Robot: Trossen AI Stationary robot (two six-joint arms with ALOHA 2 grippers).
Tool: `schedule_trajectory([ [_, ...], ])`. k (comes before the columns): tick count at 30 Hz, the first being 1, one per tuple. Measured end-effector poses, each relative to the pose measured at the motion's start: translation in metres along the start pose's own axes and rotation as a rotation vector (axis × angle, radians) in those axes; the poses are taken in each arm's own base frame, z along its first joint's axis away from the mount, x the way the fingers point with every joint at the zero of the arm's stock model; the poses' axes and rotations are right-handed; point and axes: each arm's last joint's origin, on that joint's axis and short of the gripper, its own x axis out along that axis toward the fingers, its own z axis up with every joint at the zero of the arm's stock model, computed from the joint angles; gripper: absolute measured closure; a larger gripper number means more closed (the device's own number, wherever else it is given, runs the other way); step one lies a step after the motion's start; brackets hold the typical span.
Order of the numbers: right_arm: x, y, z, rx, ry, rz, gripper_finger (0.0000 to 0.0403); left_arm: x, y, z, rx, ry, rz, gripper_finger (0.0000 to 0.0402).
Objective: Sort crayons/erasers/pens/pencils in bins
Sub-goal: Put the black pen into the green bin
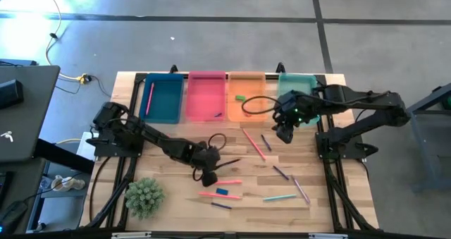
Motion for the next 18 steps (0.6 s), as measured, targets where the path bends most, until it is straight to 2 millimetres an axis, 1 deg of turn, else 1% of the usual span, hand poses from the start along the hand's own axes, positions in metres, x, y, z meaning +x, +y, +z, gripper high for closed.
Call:
schedule_trajectory([
  [9, -0.007, 0.011, -0.008, -0.010, -0.021, 0.025, 0.0238, -0.002, 0.006, 0.032, -0.041, -0.161, -0.175, 0.0388],
  [14, -0.022, 0.011, -0.015, 0.019, -0.062, 0.063, 0.0238, -0.006, 0.010, 0.052, -0.063, -0.274, -0.287, 0.0388],
  [18, -0.040, 0.006, -0.021, 0.071, -0.112, 0.099, 0.0238, -0.011, 0.015, 0.067, -0.067, -0.374, -0.355, 0.0388],
])
